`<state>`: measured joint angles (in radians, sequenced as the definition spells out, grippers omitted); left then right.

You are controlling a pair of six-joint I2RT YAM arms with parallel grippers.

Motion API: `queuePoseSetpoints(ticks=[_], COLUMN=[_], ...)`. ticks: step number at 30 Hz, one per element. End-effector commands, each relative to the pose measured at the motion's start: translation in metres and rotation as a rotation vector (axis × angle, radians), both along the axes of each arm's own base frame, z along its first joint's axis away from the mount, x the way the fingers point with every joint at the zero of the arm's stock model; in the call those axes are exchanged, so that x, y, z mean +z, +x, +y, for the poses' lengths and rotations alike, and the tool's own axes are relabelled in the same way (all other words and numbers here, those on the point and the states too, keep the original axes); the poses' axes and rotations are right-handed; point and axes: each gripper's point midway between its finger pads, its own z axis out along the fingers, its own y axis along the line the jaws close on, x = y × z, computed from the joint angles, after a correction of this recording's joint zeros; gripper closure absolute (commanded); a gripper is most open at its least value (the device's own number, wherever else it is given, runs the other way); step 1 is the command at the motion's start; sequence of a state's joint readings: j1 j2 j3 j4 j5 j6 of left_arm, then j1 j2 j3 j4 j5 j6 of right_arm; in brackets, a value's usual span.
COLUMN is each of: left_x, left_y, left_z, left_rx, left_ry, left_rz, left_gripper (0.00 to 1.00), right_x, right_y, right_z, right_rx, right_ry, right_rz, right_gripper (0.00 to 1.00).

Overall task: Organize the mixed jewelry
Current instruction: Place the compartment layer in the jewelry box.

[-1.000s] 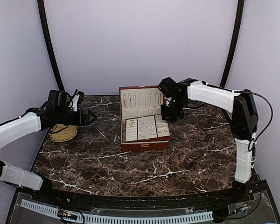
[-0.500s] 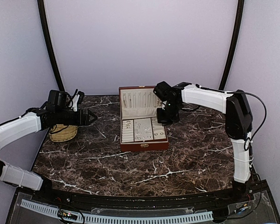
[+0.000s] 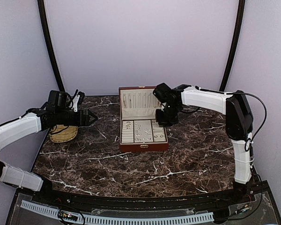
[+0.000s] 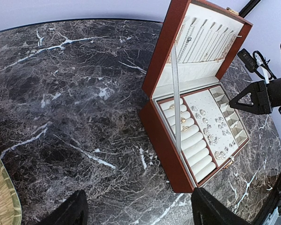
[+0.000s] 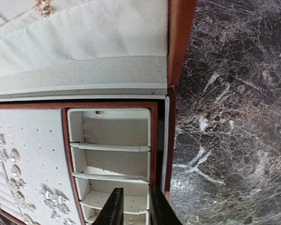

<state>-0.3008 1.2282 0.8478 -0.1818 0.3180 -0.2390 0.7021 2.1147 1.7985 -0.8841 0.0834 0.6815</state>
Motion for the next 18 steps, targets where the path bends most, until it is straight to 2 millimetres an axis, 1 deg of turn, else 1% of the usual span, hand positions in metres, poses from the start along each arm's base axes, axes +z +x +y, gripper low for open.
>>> queuePoseSetpoints(ticks=[1, 5, 8, 11, 13, 16, 18], left_x=[0.008, 0.008, 0.01, 0.013, 0.015, 0.017, 0.018], left_y=[-0.002, -0.001, 0.0, 0.001, 0.003, 0.004, 0.004], left_z=[0.001, 0.002, 0.004, 0.007, 0.011, 0.014, 0.014], left_rx=[-0.008, -0.004, 0.003, 0.019, 0.03, 0.041, 0.044], left_ry=[-0.006, 0.001, 0.012, 0.03, 0.045, 0.06, 0.064], left_rz=[-0.013, -0.015, -0.022, -0.039, -0.053, -0.065, -0.068], left_gripper=[0.22, 0.21, 0.21, 0.21, 0.21, 0.21, 0.2], right_x=[0.031, 0.056, 0.075, 0.095, 0.111, 0.139, 0.153], right_y=[0.004, 0.009, 0.012, 0.015, 0.019, 0.031, 0.04], right_z=[0.002, -0.021, -0.031, -0.033, -0.032, -0.031, -0.032], right_rx=[-0.021, -0.073, -0.077, -0.037, 0.003, 0.063, 0.105], right_ry=[0.035, -0.015, -0.018, 0.002, 0.028, 0.076, 0.102], right_rz=[-0.108, -0.215, -0.303, -0.393, -0.457, -0.564, -0.629], right_gripper=[0.71, 0.54, 0.45, 0.39, 0.31, 0.2, 0.16])
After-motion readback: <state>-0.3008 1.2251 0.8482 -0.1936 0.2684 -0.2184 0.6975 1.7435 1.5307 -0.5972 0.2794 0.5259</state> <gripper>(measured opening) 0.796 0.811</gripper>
